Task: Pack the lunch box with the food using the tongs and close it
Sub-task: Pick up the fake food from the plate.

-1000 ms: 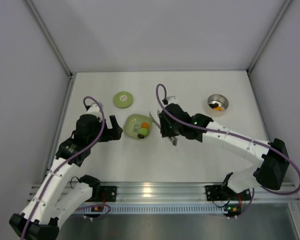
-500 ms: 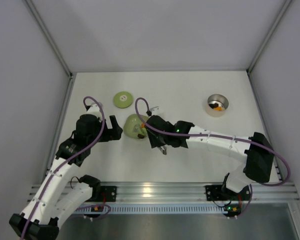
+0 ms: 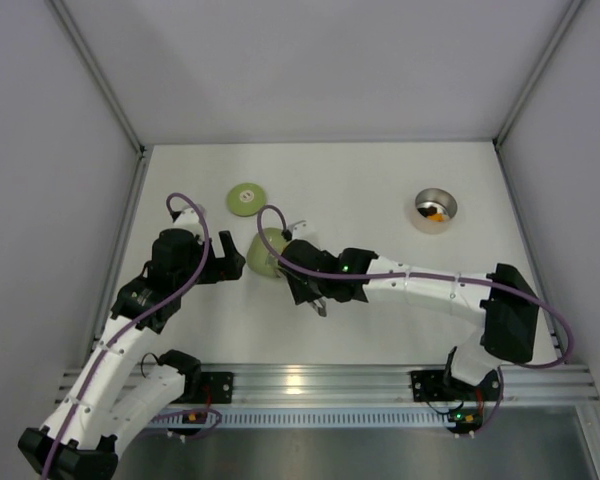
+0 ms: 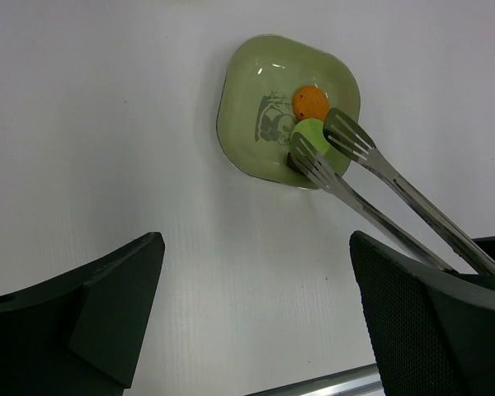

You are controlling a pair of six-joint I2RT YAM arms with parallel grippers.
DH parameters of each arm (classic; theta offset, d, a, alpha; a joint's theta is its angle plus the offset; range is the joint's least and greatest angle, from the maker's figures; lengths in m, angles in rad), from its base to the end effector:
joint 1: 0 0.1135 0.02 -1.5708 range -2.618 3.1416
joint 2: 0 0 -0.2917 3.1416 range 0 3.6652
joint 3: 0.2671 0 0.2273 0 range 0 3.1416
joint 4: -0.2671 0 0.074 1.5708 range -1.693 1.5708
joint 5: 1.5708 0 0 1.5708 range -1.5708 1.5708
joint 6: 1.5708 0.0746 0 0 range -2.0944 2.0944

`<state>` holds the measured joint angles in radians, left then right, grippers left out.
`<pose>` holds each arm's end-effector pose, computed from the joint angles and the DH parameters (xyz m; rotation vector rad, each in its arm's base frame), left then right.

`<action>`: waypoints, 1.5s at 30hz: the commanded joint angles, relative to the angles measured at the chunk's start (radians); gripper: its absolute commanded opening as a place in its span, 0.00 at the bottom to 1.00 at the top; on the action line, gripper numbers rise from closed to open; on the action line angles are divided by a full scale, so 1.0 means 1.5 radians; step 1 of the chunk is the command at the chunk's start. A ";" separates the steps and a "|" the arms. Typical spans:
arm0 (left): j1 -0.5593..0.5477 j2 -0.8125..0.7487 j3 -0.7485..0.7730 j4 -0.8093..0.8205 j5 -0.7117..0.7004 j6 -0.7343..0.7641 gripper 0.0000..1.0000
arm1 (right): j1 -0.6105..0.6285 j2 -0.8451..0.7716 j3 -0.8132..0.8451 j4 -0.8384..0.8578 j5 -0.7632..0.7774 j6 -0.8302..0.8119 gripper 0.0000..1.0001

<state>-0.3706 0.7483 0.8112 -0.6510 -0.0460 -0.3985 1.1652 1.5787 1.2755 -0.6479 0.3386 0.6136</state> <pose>0.1362 -0.0493 0.3032 -0.0573 2.1839 -0.3920 0.1543 0.2965 0.2795 -0.5436 2.4181 0.3489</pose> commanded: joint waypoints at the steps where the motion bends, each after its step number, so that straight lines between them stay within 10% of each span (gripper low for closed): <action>1: -0.005 -0.010 0.003 0.018 -0.002 -0.005 0.99 | 0.021 0.019 0.038 0.008 0.012 0.003 0.43; 45: -0.005 -0.011 0.003 0.015 -0.006 -0.006 0.99 | 0.011 0.070 0.110 -0.074 0.036 -0.041 0.25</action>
<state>-0.3748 0.7483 0.8112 -0.6510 -0.0460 -0.3985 1.1797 1.7203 1.3903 -0.7319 0.3565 0.5602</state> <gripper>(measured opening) 0.990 0.279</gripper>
